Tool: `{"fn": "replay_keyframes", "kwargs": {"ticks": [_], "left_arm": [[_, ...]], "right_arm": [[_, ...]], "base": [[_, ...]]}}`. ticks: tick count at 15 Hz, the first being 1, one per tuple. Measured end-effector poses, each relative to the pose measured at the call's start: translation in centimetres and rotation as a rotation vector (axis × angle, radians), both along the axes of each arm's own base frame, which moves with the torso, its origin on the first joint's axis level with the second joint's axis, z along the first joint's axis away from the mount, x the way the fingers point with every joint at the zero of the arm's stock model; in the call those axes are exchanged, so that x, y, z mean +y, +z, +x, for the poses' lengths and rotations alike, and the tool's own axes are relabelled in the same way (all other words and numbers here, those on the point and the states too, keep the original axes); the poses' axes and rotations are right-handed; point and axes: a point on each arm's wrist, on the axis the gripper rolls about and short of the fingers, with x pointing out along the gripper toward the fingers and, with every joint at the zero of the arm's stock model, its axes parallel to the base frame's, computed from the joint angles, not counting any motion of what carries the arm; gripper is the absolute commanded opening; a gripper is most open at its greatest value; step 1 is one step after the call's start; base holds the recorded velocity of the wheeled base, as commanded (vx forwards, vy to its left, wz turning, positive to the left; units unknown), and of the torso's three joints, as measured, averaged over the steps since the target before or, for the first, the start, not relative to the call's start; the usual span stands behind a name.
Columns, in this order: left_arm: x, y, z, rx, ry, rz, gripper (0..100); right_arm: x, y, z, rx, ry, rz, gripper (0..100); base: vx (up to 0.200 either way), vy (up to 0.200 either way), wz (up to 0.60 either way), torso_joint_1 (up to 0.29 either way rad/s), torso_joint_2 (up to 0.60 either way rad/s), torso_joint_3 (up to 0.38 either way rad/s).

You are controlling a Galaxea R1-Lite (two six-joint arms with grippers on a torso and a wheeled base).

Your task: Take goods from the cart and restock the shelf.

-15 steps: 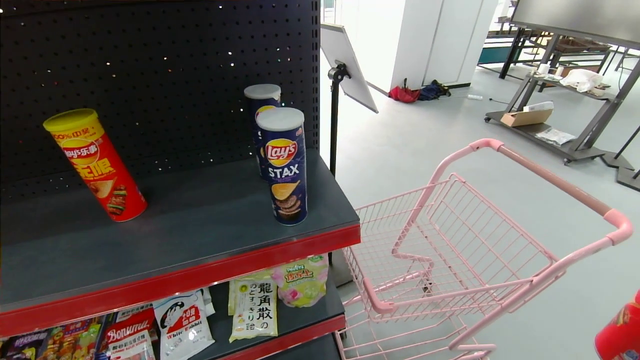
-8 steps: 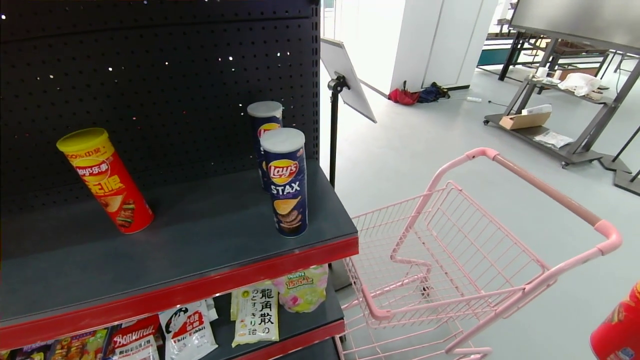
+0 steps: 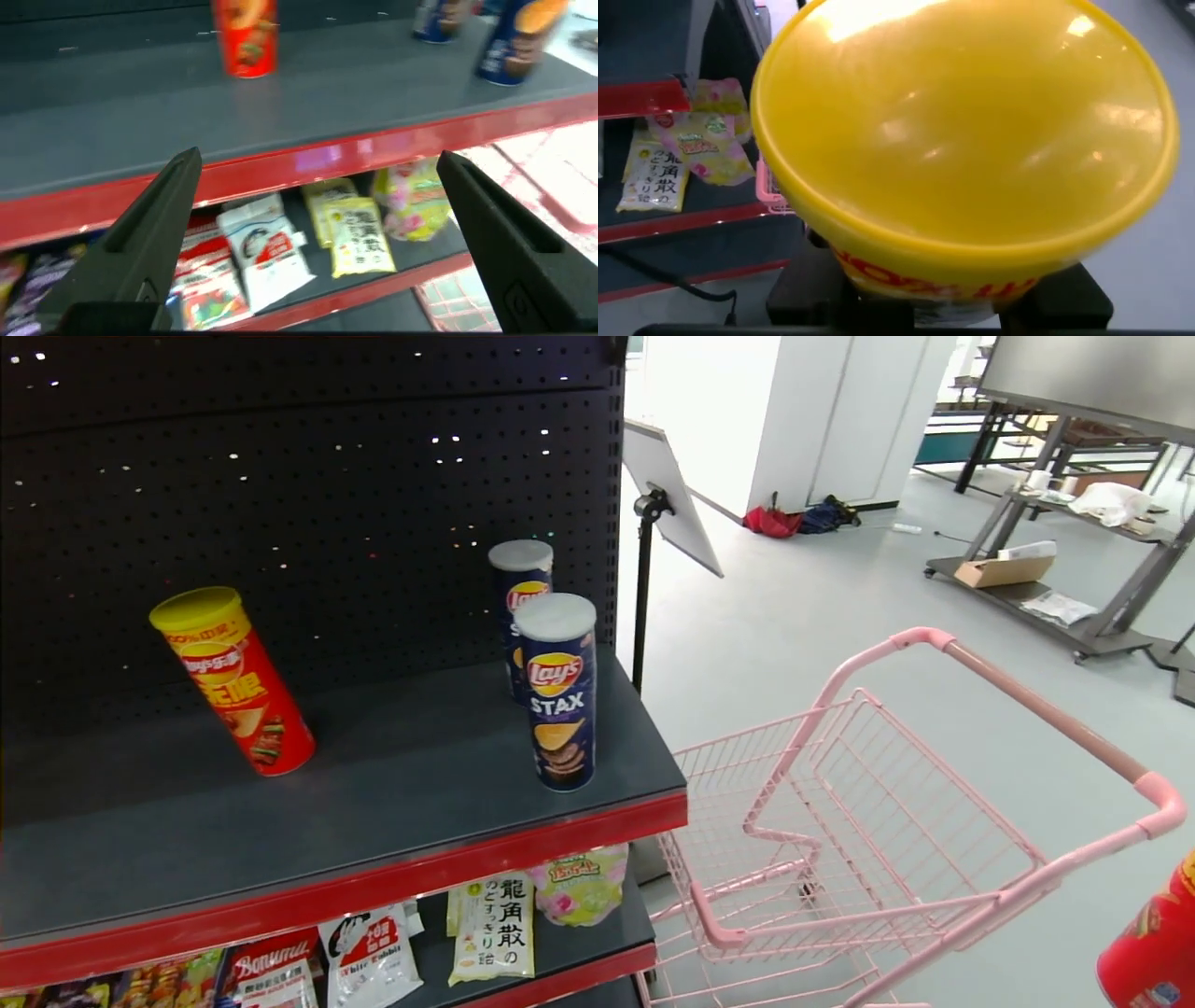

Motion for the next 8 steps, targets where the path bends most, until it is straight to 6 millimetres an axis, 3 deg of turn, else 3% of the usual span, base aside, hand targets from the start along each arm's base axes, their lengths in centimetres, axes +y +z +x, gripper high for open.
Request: {"fn": "replay_keyframes", "kwargs": {"ticks": [4, 8], "left_arm": [[0.0, 0.0, 0.0, 0.0, 0.0, 0.0, 100], [0.0, 0.01, 0.0, 0.0, 0.0, 0.0, 100]], "right_arm": [[0.0, -0.12, -0.01, 0.004, 0.0, 0.0, 0], [-0.06, -0.31, -0.25, 0.001, -0.008, 0.009, 0]], "base": [[0.0, 0.0, 0.6, 0.011, 0.0, -0.002], [0.0, 0.0, 0.0, 0.0, 0.0, 0.0]]}}
